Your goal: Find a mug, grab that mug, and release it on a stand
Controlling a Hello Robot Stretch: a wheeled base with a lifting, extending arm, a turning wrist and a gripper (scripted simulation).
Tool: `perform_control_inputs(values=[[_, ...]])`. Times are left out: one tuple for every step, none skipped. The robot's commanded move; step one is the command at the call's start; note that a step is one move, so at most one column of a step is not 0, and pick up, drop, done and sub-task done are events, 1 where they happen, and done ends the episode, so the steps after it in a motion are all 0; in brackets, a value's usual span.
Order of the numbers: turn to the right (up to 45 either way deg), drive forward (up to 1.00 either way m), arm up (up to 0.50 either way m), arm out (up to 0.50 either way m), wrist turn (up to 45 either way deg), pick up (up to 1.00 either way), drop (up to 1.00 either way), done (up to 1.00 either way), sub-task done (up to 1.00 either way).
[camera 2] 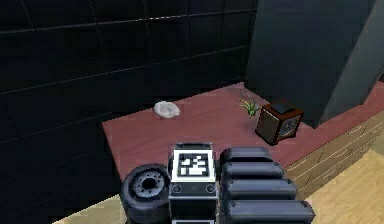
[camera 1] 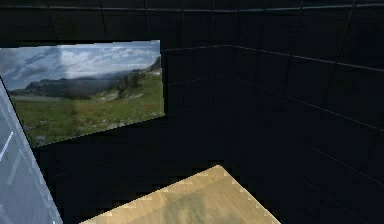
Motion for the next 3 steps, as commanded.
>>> perform_control_inputs(values=[[-45.0, 0.00, 0.00, 0.00, 0.0, 0.00, 0.00, 0.00, 0.00], [-45.0, 0.00, 0.00, 0.00, 0.0, 0.00, 0.00, 0.00, 0.00], [-45.0, 0.00, 0.00, 0.00, 0.0, 0.00, 0.00, 0.00, 0.00]])
